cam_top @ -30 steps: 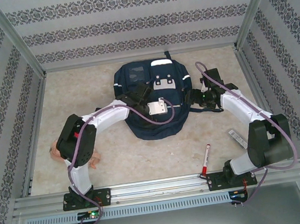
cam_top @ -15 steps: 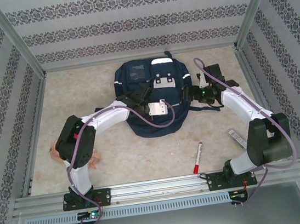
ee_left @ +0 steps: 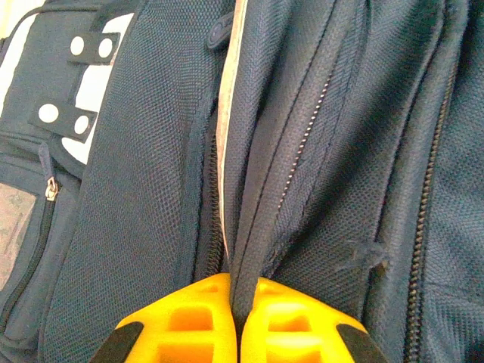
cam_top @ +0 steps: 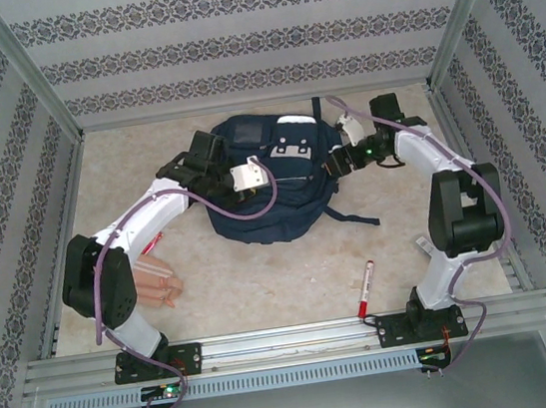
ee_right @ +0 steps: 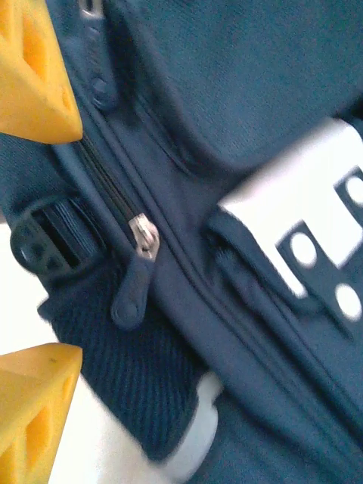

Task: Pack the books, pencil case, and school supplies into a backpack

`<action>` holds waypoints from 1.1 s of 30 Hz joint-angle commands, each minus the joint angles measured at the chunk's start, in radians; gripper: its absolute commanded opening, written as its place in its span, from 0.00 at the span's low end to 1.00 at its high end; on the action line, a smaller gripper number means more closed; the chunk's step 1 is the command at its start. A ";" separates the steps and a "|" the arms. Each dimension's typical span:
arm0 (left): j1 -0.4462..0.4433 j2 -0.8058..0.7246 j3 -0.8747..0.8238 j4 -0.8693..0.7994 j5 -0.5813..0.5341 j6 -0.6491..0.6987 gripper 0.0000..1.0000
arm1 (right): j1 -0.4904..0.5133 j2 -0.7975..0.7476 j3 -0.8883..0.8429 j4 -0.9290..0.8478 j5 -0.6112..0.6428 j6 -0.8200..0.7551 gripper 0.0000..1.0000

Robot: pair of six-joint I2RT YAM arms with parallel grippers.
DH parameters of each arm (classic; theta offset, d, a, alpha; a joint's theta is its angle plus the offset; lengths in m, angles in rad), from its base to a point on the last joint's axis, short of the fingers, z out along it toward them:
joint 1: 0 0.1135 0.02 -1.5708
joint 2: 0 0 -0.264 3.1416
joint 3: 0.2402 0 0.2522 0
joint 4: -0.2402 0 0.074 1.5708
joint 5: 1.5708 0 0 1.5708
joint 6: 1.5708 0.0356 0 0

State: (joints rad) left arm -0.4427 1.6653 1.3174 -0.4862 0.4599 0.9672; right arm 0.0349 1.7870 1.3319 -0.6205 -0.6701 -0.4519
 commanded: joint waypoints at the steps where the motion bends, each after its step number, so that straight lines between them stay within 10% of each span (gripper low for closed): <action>1: 0.023 -0.060 0.000 0.022 0.123 0.073 0.00 | 0.002 0.029 0.057 -0.214 -0.187 -0.464 0.70; 14: 0.070 -0.086 -0.037 0.048 0.279 0.071 0.00 | -0.044 0.118 0.098 -0.105 -0.114 -0.896 0.56; 33: 0.092 -0.093 -0.082 0.090 0.310 0.043 0.00 | 0.035 0.222 0.131 -0.028 0.028 -0.978 0.42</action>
State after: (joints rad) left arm -0.3641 1.6295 1.2331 -0.4774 0.6628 1.0279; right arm 0.0536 1.9736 1.4384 -0.5999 -0.6388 -1.3705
